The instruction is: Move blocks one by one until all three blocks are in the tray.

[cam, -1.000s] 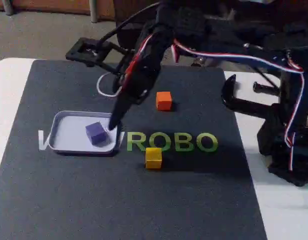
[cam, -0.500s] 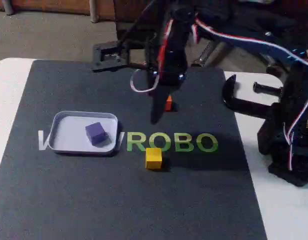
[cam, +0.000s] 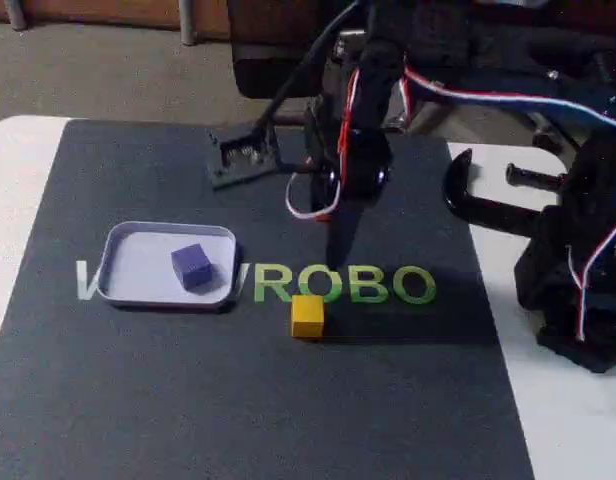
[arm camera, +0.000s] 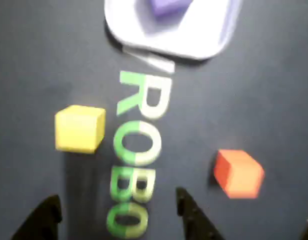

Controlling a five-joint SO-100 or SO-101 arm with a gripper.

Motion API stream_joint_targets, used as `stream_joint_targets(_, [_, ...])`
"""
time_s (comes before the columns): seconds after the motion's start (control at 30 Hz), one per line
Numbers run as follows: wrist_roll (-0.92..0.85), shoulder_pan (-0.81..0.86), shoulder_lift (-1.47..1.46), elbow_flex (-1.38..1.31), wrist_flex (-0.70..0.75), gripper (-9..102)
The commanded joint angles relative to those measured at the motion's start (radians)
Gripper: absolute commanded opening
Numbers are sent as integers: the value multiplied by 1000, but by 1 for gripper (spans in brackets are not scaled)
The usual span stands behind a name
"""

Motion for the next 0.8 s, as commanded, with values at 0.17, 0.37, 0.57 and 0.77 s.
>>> stream_joint_targets(0.17, [-66, -8, 244, 336, -183, 27])
stream_joint_targets(0.37, [-48, -44, 261, 353, -181, 27])
stream_joint_targets(0.57, [-12, -89, 218, 339, -193, 27])
stream_joint_targets(0.77, [11, -104, 144, 334, -268, 27])
